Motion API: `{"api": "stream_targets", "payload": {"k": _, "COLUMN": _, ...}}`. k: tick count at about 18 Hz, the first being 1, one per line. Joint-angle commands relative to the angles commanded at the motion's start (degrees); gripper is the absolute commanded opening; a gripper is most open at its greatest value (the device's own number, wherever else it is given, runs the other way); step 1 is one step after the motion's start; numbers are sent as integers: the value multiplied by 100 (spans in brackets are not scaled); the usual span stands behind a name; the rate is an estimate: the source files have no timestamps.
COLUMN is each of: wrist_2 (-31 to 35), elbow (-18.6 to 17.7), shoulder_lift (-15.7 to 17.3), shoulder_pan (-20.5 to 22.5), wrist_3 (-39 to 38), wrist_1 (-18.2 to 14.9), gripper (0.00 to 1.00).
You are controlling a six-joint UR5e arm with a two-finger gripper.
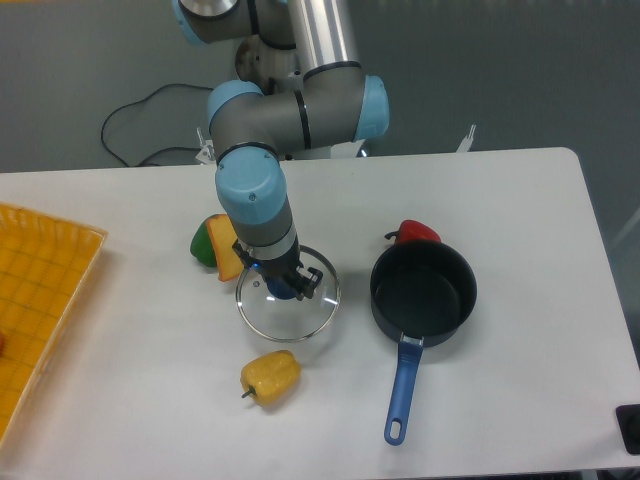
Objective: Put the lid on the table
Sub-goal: 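Lower the glass lid onto the table beside the yellow pepper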
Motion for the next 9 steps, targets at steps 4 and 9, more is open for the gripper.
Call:
{"api": "stream_targets", "payload": {"k": 4, "wrist_2": 96, "elbow": -26, "shoulder_lift": -105, "shoulder_pan": -9, "wrist_3": 26, "wrist_1": 53, "gripper": 39}}
{"api": "stream_targets", "payload": {"k": 9, "wrist_2": 132, "elbow": -44, "shoulder_lift": -149, "shoulder_pan": -9, "wrist_3": 96, "wrist_1": 97, "gripper": 39}}
